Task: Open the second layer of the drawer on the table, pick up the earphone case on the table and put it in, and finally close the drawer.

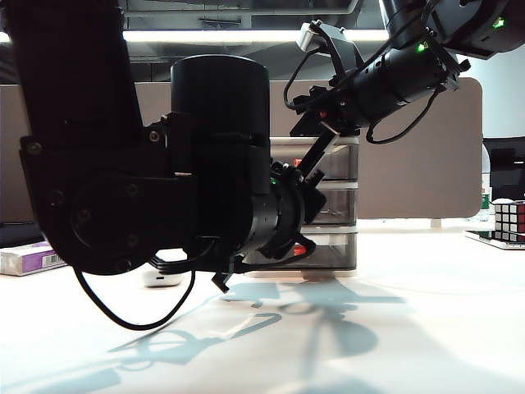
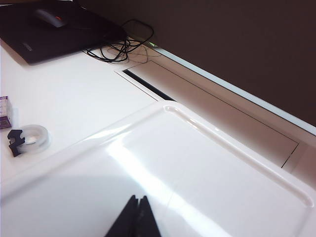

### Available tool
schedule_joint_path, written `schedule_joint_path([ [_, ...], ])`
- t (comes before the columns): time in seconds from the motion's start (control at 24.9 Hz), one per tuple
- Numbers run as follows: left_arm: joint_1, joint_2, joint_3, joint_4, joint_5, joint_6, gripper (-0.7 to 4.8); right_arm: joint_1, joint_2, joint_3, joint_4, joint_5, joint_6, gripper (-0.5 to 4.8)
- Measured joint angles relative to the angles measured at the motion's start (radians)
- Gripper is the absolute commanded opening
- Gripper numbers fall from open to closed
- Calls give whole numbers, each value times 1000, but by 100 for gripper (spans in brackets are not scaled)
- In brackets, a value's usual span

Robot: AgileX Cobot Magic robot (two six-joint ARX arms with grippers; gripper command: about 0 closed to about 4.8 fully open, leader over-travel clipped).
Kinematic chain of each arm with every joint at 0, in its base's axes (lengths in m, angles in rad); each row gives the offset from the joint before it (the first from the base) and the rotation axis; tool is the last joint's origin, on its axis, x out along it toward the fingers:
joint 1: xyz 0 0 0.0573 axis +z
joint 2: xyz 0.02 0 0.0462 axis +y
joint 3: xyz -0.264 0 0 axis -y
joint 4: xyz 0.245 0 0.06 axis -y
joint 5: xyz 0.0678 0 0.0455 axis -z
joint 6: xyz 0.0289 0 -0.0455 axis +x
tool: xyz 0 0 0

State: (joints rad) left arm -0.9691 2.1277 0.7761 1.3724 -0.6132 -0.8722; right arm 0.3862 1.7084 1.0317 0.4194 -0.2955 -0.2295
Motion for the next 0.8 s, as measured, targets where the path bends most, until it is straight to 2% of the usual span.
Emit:
schedule_joint_path([
  [0.24,0,0,3,1,4,7,-6,0,0,0,0,1,0,-4],
  [0.44,-14,0,2,7,23,44,-6,0,0,0,-1,1,0,-4],
  [0.8,-136,-6,-78,53,-17,70,-6,0,0,-1,-10,3,-4,-4],
])
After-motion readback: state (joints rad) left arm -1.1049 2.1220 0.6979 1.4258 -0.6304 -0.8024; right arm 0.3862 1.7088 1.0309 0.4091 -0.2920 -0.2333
